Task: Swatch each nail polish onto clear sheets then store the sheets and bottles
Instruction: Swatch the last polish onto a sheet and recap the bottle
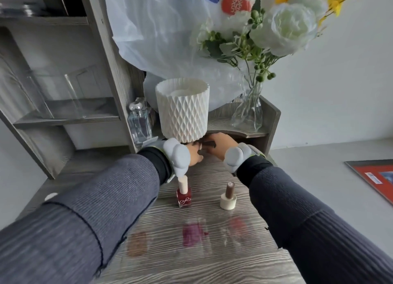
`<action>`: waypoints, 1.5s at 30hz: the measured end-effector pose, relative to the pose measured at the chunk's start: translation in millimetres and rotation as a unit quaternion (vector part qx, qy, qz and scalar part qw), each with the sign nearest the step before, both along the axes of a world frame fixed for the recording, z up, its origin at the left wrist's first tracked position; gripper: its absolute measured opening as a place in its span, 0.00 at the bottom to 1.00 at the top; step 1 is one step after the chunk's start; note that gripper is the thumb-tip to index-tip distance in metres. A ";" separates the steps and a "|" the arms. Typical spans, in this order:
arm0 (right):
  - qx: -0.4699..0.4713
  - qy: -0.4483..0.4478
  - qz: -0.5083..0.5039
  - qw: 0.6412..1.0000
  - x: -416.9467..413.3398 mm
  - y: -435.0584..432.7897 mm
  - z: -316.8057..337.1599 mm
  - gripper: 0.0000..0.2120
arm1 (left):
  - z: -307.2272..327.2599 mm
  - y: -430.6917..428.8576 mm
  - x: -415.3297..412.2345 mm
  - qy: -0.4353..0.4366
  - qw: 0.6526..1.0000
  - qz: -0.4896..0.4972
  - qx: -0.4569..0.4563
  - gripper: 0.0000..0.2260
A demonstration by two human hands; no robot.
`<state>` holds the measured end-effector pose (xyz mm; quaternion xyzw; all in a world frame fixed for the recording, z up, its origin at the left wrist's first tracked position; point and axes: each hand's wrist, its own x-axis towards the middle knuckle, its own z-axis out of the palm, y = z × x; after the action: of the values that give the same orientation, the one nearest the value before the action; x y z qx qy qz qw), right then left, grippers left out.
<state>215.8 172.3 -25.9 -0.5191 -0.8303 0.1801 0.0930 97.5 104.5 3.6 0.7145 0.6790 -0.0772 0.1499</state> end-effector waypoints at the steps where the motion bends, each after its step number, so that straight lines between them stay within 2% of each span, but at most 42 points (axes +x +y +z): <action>1: -0.009 -0.019 -0.004 1.000 -2.1 4.3 -2.8 0.16 | -2.2 1.7 0.2 -0.004 1.000 0.005 0.009 0.24; 4: -0.024 -0.034 -0.019 0.999 -2.1 14.3 -9.5 0.16 | -9.3 6.7 -0.2 -0.007 1.000 0.000 0.010 0.24; 8: 0.011 -0.011 -0.008 1.000 7.3 12.5 -10.3 0.13 | -7.9 8.3 -1.7 -0.015 1.000 0.005 -0.016 0.24; 14: 0.017 0.056 -0.016 0.998 22.6 3.5 -15.9 0.12 | -1.9 -1.0 1.7 -0.029 0.999 0.006 -0.042 0.24; 21: 0.072 0.169 -0.015 0.983 50.2 -34.4 -8.7 0.09 | 20.6 -28.7 13.9 -0.073 0.997 0.022 -0.011 0.25; 26: 0.095 0.242 -0.025 0.965 69.0 -56.0 2.5 0.09 | 38.4 -47.5 24.1 -0.102 0.995 0.014 -0.005 0.21; 28: 0.098 0.286 -0.032 0.953 77.3 -67.0 8.2 0.09 | 43.9 -57.9 26.2 -0.101 0.994 0.000 0.040 0.19; 30: 0.107 0.322 -0.035 0.940 84.5 -78.7 13.1 0.09 | 45.1 -64.4 27.8 -0.122 0.988 -0.022 0.097 0.10; 32: 0.123 0.348 -0.034 0.929 88.2 -88.0 18.1 0.10 | 46.5 -67.2 29.0 -0.143 0.981 -0.023 0.131 0.07; 34: 0.124 0.376 -0.029 0.918 93.9 -99.4 22.9 0.10 | 47.7 -73.0 33.1 -0.153 0.975 -0.012 0.161 0.19; 36: 0.114 0.403 -0.027 0.908 101.0 -112.2 26.9 0.10 | 47.4 -80.8 39.6 -0.163 0.967 -0.012 0.197 0.22; 42: 0.109 0.456 -0.025 0.883 120.3 -132.1 28.8 0.10 | 44.8 -100.4 60.4 -0.129 0.941 -0.005 0.314 0.14; 45: 0.047 0.543 -0.041 0.837 128.5 -144.9 23.3 0.11 | 38.5 -111.7 73.0 -0.128 0.934 -0.010 0.333 0.15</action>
<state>344.3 27.4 -2.6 -0.3668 -0.6318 0.3899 0.5606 170.5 -7.2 42.1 0.7341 0.6337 0.2437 -0.0113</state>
